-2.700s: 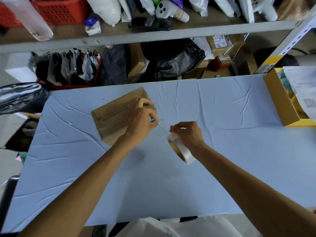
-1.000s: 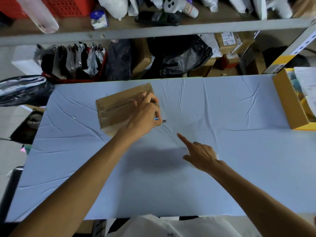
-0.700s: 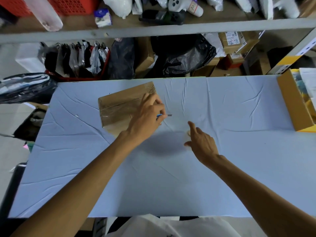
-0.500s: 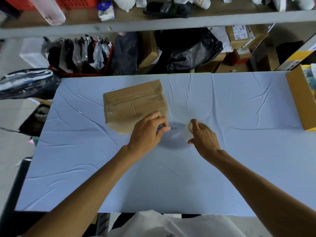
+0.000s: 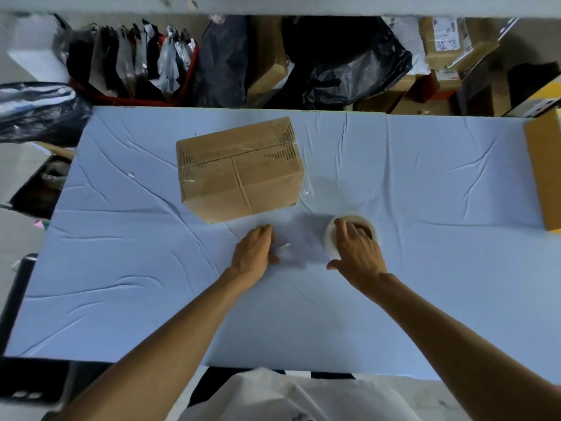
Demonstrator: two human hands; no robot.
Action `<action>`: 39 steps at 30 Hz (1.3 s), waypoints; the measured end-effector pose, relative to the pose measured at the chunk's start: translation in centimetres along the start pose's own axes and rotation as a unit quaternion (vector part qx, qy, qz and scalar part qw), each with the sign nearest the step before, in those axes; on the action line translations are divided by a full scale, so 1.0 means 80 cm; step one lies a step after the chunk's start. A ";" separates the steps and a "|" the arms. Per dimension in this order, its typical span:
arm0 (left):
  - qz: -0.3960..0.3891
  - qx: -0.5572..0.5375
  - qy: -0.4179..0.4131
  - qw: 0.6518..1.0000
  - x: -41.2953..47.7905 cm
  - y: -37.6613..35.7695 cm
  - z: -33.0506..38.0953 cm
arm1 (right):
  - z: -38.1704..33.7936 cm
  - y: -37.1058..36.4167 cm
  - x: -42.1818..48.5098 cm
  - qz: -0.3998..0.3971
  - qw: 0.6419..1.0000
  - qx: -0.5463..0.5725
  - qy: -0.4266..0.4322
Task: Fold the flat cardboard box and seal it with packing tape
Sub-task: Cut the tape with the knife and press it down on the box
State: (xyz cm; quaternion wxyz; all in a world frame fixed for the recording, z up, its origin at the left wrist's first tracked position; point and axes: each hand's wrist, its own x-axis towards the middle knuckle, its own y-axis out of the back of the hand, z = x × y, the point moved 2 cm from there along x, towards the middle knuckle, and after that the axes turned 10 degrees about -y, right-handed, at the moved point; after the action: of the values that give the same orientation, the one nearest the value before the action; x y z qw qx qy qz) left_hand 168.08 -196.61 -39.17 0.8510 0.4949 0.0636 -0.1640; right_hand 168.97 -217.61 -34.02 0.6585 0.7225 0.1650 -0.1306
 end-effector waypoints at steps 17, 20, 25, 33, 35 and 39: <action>0.141 -0.012 -0.204 0.969 0.060 0.184 0.094 | -0.048 0.107 0.047 -0.156 0.653 0.732 -0.118; 0.143 -0.008 -0.204 0.969 0.061 0.174 0.088 | -0.046 0.101 0.047 -0.141 0.636 0.748 -0.129; 0.138 -0.050 -0.193 0.970 0.063 0.175 0.092 | -0.056 0.091 0.047 -0.103 0.638 0.747 -0.153; 0.155 0.003 -0.184 0.971 0.067 0.171 0.098 | -0.075 0.084 0.055 -0.013 0.681 0.712 -0.173; 0.160 0.027 -0.188 0.969 0.065 0.170 0.100 | -0.073 0.087 0.054 0.010 0.683 0.708 -0.183; 0.168 0.064 -0.193 0.965 0.062 0.166 0.102 | -0.073 0.093 0.052 0.079 0.693 0.689 -0.196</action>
State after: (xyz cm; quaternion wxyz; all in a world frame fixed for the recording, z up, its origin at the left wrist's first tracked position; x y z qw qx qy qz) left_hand 176.89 -198.64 -25.49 0.8289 0.5111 -0.1965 -0.1146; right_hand 175.65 -212.14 -28.37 0.0008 0.9419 -0.1620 -0.2943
